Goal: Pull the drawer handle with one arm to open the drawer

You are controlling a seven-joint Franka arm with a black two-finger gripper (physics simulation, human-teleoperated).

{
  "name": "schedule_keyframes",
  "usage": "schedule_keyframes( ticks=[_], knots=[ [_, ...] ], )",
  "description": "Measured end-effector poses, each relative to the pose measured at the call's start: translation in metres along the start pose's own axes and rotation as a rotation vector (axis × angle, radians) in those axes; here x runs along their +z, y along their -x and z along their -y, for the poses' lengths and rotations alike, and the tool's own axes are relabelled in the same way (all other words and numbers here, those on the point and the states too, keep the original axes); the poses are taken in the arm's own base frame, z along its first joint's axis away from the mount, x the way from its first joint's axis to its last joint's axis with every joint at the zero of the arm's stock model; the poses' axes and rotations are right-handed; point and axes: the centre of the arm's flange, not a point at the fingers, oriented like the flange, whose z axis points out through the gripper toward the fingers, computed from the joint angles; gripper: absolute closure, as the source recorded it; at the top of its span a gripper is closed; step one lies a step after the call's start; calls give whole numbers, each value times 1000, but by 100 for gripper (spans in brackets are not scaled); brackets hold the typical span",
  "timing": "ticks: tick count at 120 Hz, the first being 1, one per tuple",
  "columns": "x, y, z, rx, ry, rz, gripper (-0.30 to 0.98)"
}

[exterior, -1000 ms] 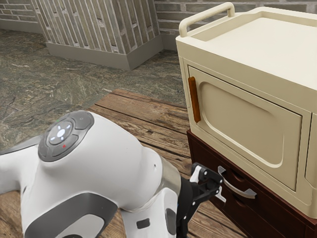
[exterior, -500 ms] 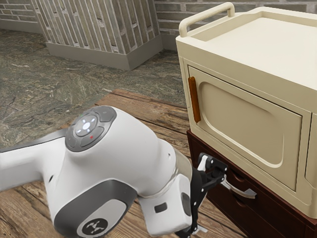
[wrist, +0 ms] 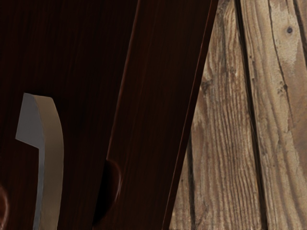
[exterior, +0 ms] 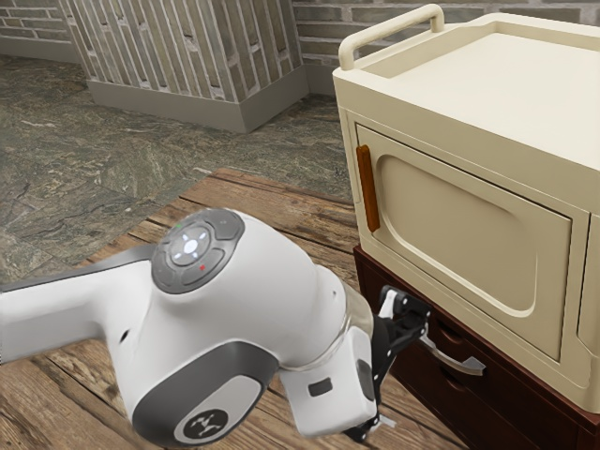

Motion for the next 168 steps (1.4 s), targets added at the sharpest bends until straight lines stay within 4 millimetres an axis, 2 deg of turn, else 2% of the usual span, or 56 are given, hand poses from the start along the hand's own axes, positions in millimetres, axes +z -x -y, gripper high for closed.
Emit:
schedule_keyframes(
  ticks=[26, 84, 94, 115, 168],
  knots=[
    [15, -4, 10, 9, -24, 15, 0],
    [29, 2, 5, -8, -10, 25, 0],
    [29, 2, 4, -9, -9, 25, 0],
    [23, 1, 0, -9, -20, 37, 10],
    [18, 5, -19, -7, -8, 81, 0]
  ],
)
